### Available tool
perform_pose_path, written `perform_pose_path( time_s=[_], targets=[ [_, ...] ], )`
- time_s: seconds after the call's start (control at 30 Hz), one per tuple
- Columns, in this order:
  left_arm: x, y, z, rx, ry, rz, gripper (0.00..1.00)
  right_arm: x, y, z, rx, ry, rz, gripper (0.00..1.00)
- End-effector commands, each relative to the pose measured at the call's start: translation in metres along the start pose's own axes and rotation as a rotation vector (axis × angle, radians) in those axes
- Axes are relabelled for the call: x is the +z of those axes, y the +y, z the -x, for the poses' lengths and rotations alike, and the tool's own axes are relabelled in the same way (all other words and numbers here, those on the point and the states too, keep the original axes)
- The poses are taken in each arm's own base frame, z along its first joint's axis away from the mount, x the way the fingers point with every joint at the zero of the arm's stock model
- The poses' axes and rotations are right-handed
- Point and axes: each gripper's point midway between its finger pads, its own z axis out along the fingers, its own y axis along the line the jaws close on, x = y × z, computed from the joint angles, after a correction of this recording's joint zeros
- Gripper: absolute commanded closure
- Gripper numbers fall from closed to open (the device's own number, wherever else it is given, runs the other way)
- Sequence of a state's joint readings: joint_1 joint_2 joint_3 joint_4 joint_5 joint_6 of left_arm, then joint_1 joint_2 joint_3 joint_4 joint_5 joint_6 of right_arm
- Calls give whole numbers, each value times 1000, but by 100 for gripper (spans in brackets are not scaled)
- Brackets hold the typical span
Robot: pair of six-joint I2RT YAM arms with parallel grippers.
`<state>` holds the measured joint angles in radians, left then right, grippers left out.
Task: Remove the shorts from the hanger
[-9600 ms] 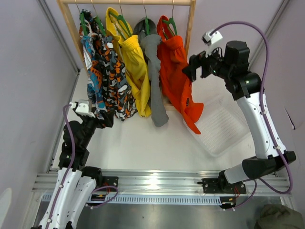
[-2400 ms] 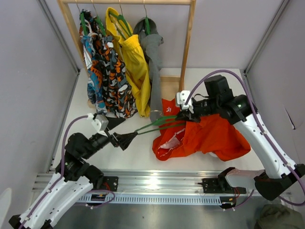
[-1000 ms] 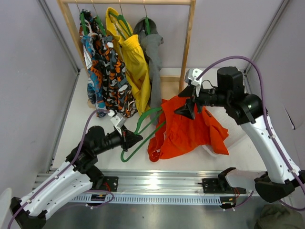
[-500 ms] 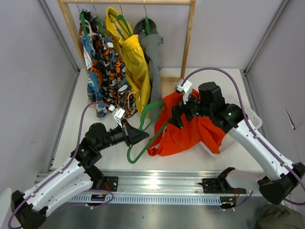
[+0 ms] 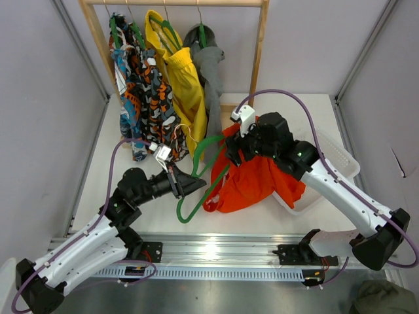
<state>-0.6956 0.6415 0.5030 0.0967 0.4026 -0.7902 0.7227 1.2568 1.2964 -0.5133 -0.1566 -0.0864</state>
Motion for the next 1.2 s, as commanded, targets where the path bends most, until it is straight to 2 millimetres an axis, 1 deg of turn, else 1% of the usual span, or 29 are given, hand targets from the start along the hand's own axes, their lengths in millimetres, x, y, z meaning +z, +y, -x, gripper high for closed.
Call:
perform_pose_path(
  time_s=[0.0,0.03,0.1,0.13,0.2,0.23,0.27,0.3,0.37,0.4,0.43,0.5,0.57,0.63,0.67,0.7,0.73,0.77,0.8,0.83,0.9,0.93,0.97,1.0,1.03,1.07,1.1,1.13,1.17],
  targets=[
    [-3,-37,26,57,-87,-137,100,-1,-16,31,-16,-90,-101,29],
    [-3,-33,24,63,-83,-121,100,-3,-17,33,-19,-96,-109,43],
    [-5,-30,23,81,-87,-105,100,-6,-21,34,-29,-99,-125,58],
    [-6,-25,22,108,-85,-86,100,-10,-23,34,-32,-99,-129,68],
    [-9,-23,23,139,-93,-71,100,-15,-23,36,-36,-107,-110,78],
    [-11,-21,23,183,-94,-62,100,-21,-30,35,-33,-101,-117,86],
    [-12,-16,21,198,-80,-36,100,-26,-27,38,-42,-109,-82,91],
    [-16,-18,24,264,-87,-33,100,-30,-28,34,-61,-93,-67,100],
    [-21,-14,25,330,-75,0,100,-48,-28,37,-103,-104,-2,100],
    [-27,-6,18,402,-35,30,100,-57,-29,40,-128,-109,3,100],
    [-33,-13,24,446,-40,27,100,-65,-36,42,-131,-117,-1,100],
    [-42,-6,17,557,13,44,100,-85,-42,51,-152,-136,-26,100],
    [-54,-17,23,641,7,30,100,-99,-54,55,-169,-145,-64,100],
    [-67,-17,21,725,39,41,100,-114,-59,62,-181,-166,-93,100],
    [-72,-18,20,750,48,43,100,-118,-63,63,-178,-169,-107,100],
    [-78,-29,25,772,38,26,100,-126,-71,64,-168,-173,-136,100],
    [-84,-26,21,817,66,30,100,-129,-72,65,-169,-180,-132,100],
    [-90,-30,20,839,68,17,100,-132,-75,66,-168,-185,-139,100],
    [-96,-39,26,876,50,3,100,-135,-81,64,-159,-183,-150,100],
    [-101,-38,21,876,73,7,100,-136,-79,64,-156,-190,-130,100],
    [-114,-48,27,905,35,5,100,-139,-82,58,-143,-185,-105,100],
    [-119,-48,32,911,16,30,100,-138,-77,55,-153,-181,-70,100],
    [-124,-50,33,914,-3,41,100,-135,-62,50,-204,-183,23,100],
    [-128,-50,36,912,-24,54,100,-132,-52,41,-206,-166,82,100],
    [-131,-52,40,911,-48,64,100,-130,-34,37,-221,-172,179,100],
    [-133,-53,48,910,-86,85,100,-127,-25,32,-239,-162,229,100],
    [-135,-55,51,897,-117,92,100,-122,-15,19,-267,-134,281,100],
    [-135,-55,55,889,-135,103,100,-118,5,14,-308,-126,359,100],
    [-134,-52,59,875,-157,126,100,-115,16,9,-336,-117,398,100]
  ],
)
